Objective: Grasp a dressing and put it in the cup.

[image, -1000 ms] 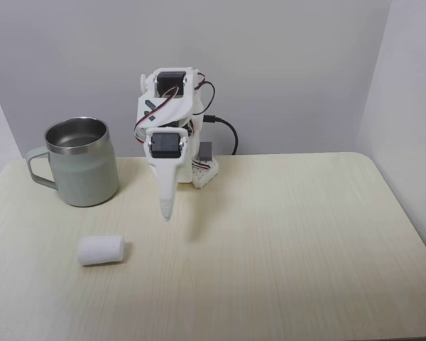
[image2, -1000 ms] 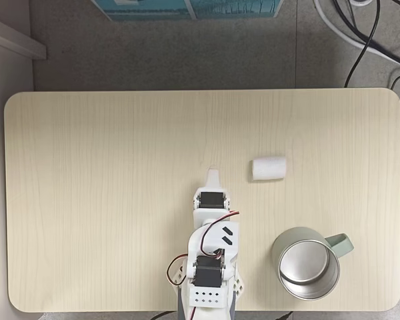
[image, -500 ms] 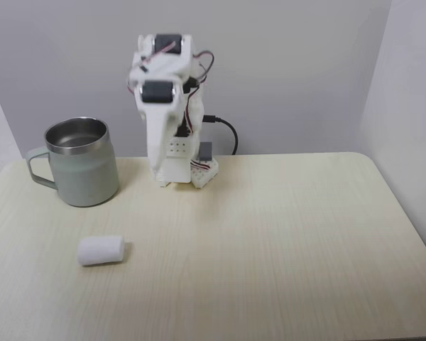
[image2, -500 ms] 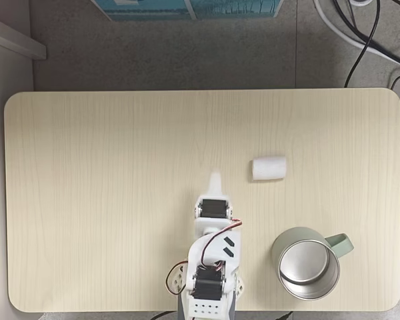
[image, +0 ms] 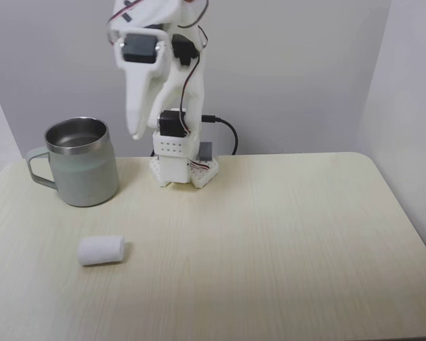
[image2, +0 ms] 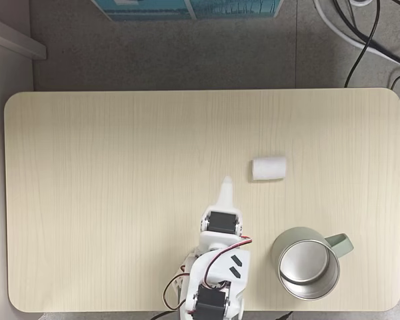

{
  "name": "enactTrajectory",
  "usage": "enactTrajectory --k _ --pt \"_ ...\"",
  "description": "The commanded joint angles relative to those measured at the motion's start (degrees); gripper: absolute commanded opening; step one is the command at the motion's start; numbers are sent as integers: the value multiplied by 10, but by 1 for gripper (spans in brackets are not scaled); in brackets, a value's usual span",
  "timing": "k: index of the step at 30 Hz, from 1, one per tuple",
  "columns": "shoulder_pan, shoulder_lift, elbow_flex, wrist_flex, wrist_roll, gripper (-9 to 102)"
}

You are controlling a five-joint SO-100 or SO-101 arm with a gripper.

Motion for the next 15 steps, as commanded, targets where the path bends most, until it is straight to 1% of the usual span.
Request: enactTrajectory --k 1,5,8,12,15 --pt "27 93 70 53 -44 15" --pt "50 197 117 127 -120 25" --pt "69 241 123 151 -161 29" --pt "110 267 92 141 -207 30" --pt "145 273 40 93 -242 30"
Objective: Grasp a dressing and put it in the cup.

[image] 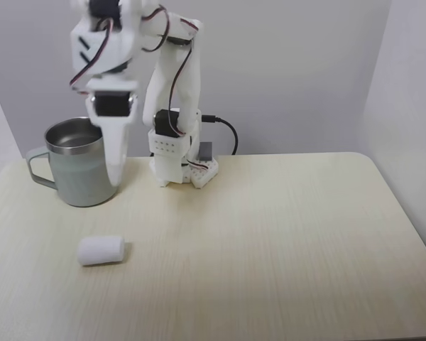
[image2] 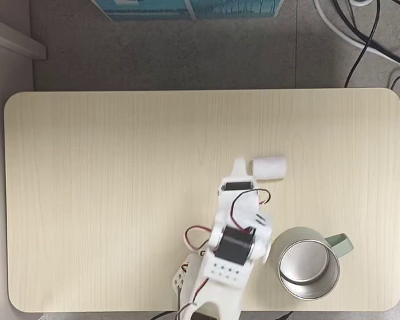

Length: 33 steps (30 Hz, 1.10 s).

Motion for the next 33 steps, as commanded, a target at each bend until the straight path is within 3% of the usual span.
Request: enactTrajectory --k 1,11,18,26,30,33 --pt "40 8 -45 -54 -29 31" --pt "71 165 -164 -246 -65 31" --pt "75 307 -120 -269 -62 31" --pt "82 342 -113 -291 -65 30" --pt "76 346 -109 -297 -65 21" --pt "73 350 -108 -306 -58 3"
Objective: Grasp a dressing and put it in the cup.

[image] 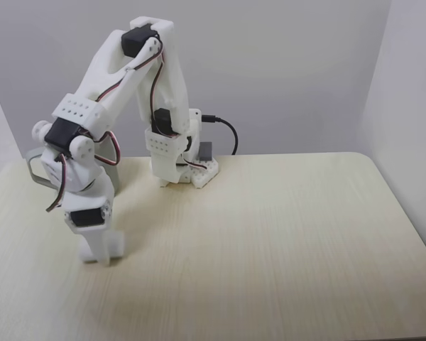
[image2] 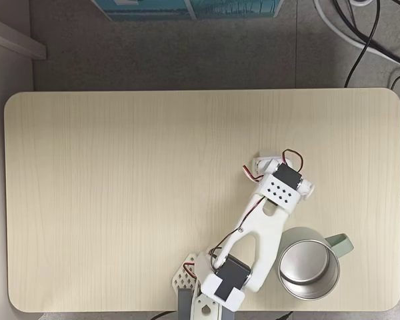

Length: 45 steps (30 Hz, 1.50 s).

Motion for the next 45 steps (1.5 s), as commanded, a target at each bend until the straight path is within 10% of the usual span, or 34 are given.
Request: enactTrajectory --k 1,12,24,45 --pt "-6 1 21 -9 9 0" --pt "-14 -73 26 37 33 0" --pt "-25 -181 303 377 69 0" --pt "223 -368 183 380 -155 0"
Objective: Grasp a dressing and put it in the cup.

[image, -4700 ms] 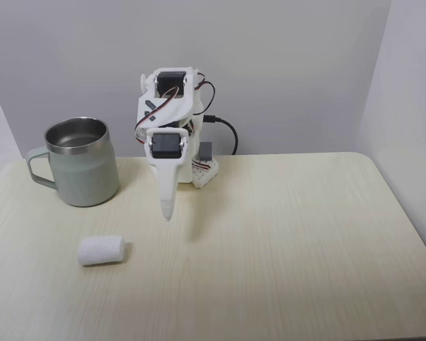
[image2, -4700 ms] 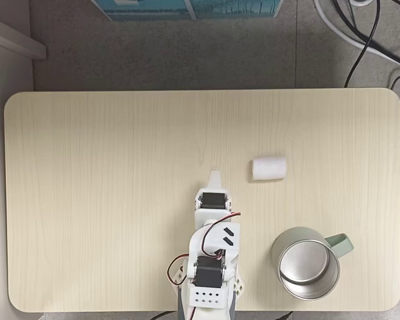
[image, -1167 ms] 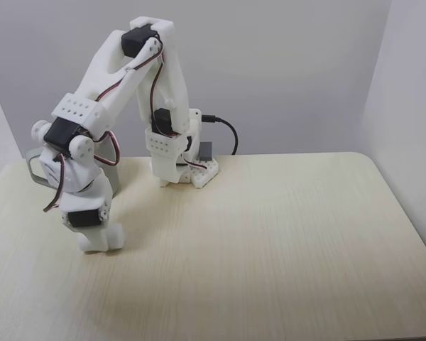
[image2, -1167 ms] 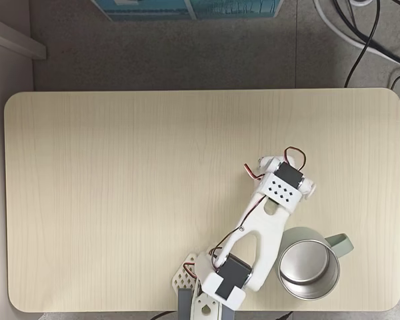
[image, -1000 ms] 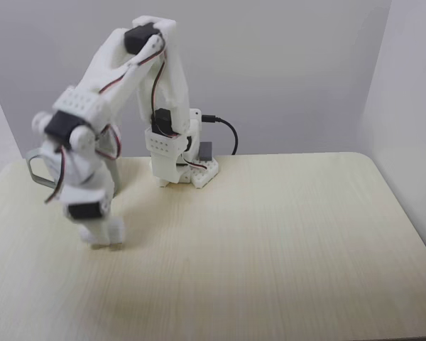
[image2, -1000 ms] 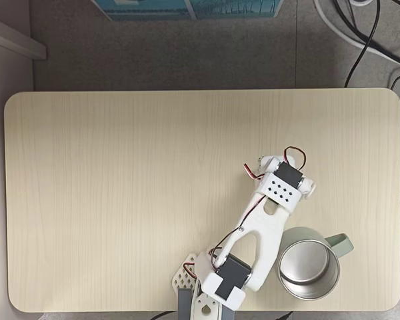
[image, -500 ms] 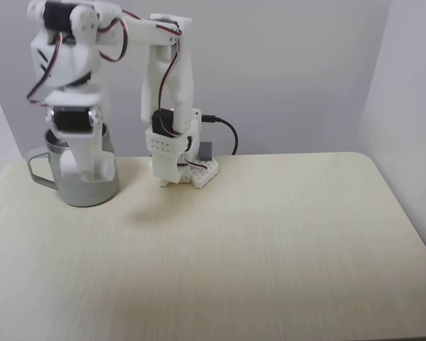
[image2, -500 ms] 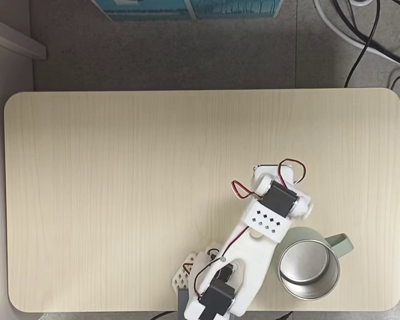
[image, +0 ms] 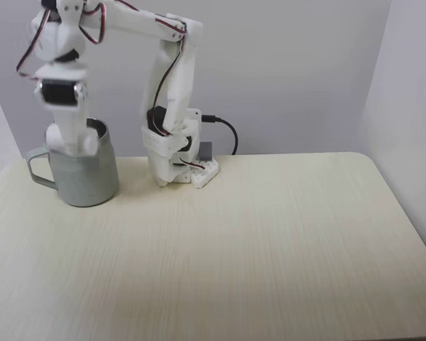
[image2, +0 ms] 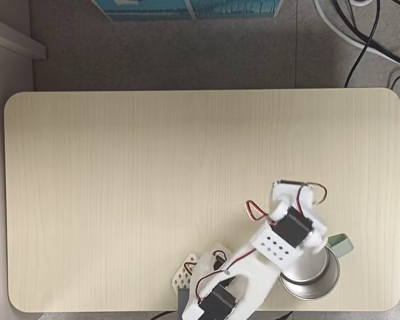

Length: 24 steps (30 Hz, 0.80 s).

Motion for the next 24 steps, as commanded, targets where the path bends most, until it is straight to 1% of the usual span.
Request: enactTrajectory --k 1,4,10,13,24 --pt "70 -77 -33 24 -73 0" --pt "142 -110 -71 23 -162 0" --pt "275 -119 -113 17 -323 0" --pt "323 -122 -127 7 -381 0" --pt "318 -97 -142 -30 -381 0"
